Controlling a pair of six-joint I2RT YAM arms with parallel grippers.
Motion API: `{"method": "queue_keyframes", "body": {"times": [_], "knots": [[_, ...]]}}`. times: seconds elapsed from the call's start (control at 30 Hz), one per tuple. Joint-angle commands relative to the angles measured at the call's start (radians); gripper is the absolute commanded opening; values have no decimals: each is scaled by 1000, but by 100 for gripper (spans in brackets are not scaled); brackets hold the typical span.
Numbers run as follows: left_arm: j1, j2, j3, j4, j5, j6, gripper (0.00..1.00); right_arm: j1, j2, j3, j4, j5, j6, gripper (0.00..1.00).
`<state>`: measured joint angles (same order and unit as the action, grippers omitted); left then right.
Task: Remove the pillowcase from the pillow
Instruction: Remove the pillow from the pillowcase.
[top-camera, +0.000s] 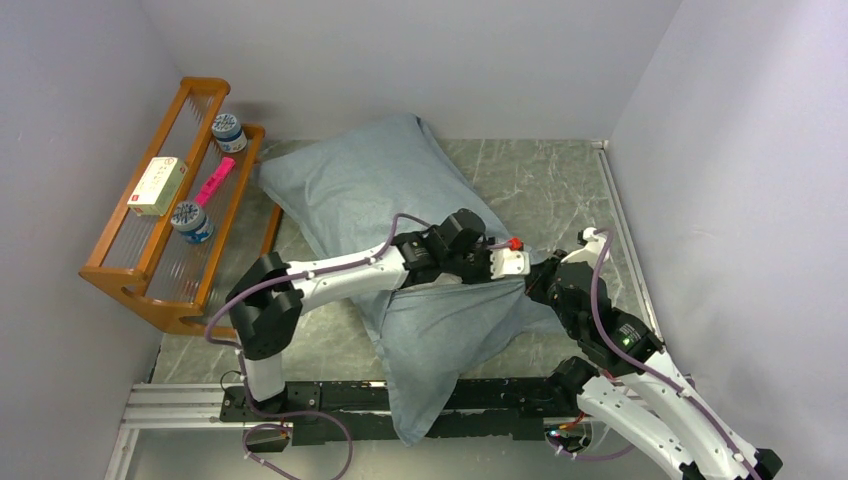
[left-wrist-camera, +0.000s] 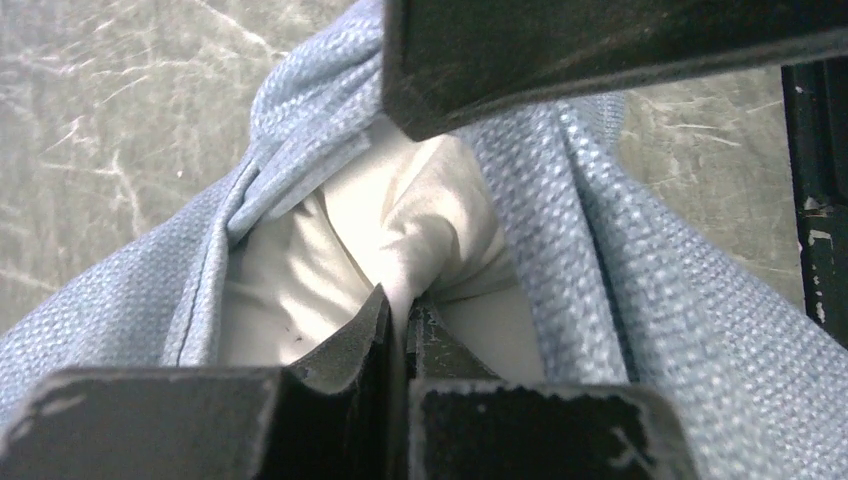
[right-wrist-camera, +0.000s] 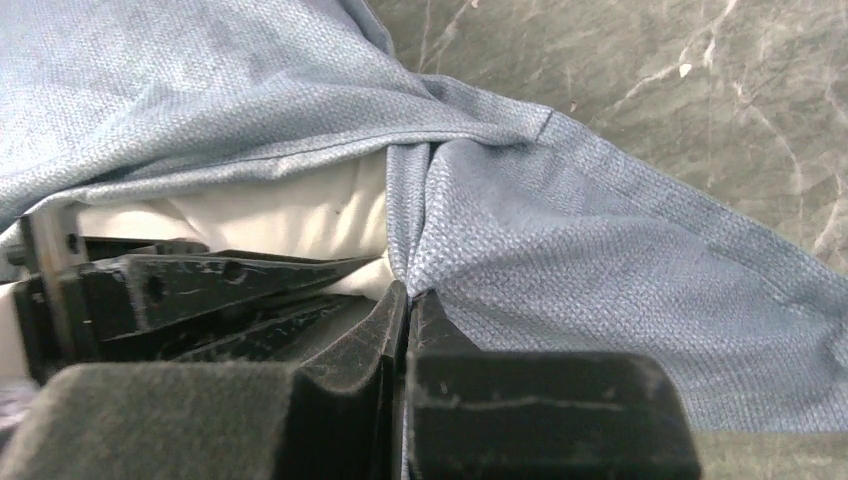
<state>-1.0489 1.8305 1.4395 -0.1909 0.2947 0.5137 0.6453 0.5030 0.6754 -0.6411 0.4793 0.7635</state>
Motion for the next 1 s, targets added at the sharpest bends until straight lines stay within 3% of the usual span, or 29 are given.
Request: {"method": "queue_keyframes", "body": {"times": [0.0,0.43,0.97], "knots": [[41,-90,-71,-26,-209,-59,5,-4,17,39,-33,111,18,0],[157,-223,-161,-32,-360,-223,5,-4,109,60,-128,183,82,0],[271,-389,-291,-76,-379,-274,5,-3,185,85,-218,286,111,0]]}}
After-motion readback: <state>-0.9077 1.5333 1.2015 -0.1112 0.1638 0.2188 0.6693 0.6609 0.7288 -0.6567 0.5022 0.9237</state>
